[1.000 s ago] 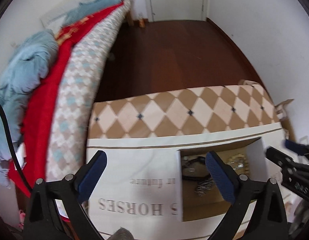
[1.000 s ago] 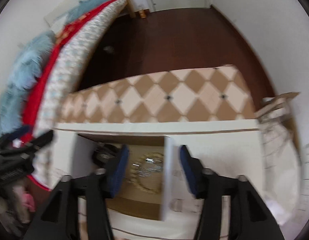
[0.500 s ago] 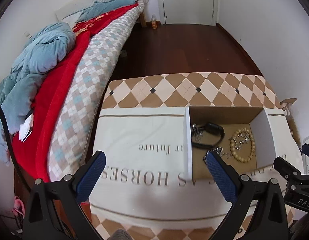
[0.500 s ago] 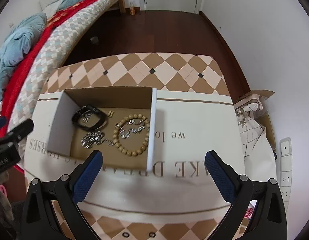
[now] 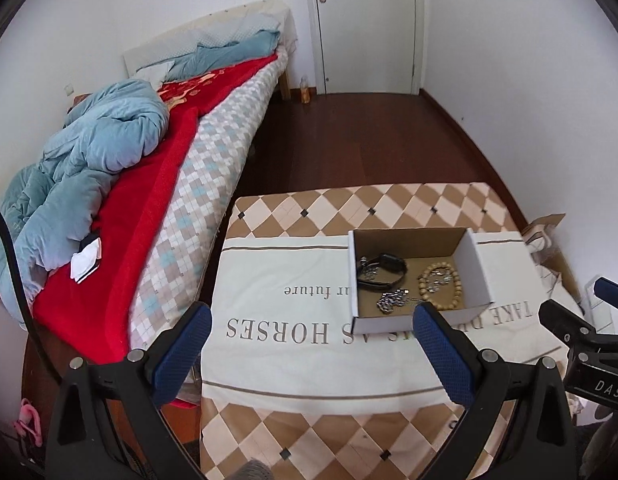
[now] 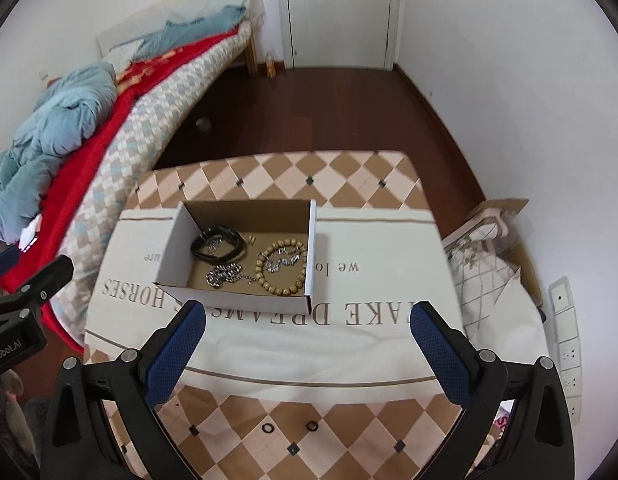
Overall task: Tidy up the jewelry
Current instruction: 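Open both tools in the box and lift them up out of it, then grasp a small black ring with the right tool while the left tool grasps another ring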
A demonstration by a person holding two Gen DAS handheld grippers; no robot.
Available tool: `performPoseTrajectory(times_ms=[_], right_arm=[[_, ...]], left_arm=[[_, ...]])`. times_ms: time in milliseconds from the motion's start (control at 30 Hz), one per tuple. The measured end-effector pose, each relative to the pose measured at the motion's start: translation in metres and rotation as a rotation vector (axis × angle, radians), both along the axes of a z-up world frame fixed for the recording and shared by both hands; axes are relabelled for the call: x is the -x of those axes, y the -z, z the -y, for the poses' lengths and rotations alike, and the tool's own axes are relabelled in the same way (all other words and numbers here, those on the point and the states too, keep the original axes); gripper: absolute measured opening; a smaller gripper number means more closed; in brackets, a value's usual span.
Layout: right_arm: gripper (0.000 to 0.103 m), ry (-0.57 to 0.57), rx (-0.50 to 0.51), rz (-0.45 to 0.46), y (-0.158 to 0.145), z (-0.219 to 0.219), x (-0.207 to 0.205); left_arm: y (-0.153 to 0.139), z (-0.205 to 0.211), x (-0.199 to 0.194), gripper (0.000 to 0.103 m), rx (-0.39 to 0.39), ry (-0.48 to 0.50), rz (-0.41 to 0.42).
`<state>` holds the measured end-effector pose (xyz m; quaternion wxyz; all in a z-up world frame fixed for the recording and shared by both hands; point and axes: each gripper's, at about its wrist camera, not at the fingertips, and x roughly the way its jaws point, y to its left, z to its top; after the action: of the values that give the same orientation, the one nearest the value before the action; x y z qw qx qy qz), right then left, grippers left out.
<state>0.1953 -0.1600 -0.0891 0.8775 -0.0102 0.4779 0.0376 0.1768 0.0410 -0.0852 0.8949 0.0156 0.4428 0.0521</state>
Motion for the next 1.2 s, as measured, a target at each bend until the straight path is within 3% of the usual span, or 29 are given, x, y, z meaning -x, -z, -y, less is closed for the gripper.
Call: performPoseTrajectory(times_ms=[300,533,633,767,833,900,967,1033,1200], right_arm=[[0.103,-0.004,-0.029,0.096,-0.050,0.002,0.040],[0.103,-0.008,-0.076,0.098,-0.055,0.005,0.052],[0.103,0.016,-0.086,0.056,-0.031,0.016,0.053],[0.100,0.070,-0.094,-0.061,0.038,0.037,0.056],[0.073,0.082,-0.103,-0.128,0.074,0.045,0.058],[0.061,0.090,-0.134,-0.194,0.108,0.051,0.060],[0.059,0.089,-0.145,-0.231,0.137,0.054,0.065],[0.057,0.074,-0.135,-0.230,0.151,0.050,0.070],[0.052,0.021,-0.078,-0.200,0.168,0.033,0.079]], left_arm=[[-0.041,0.004,0.036,0.103,0.008,0.000,0.080],[-0.039,0.002,0.051,0.103,0.001,-0.042,0.083],[-0.015,0.006,0.053,0.103,-0.077,-0.091,0.065],[0.031,0.014,0.052,0.103,-0.144,-0.113,-0.011],[0.060,0.019,0.049,0.103,-0.178,-0.124,-0.070],[0.081,0.023,0.048,0.103,-0.209,-0.131,-0.106],[0.106,0.028,0.046,0.103,-0.249,-0.128,-0.148],[0.126,0.034,0.045,0.103,-0.288,-0.121,-0.183],[0.158,0.040,0.045,0.103,-0.283,-0.095,-0.254]])
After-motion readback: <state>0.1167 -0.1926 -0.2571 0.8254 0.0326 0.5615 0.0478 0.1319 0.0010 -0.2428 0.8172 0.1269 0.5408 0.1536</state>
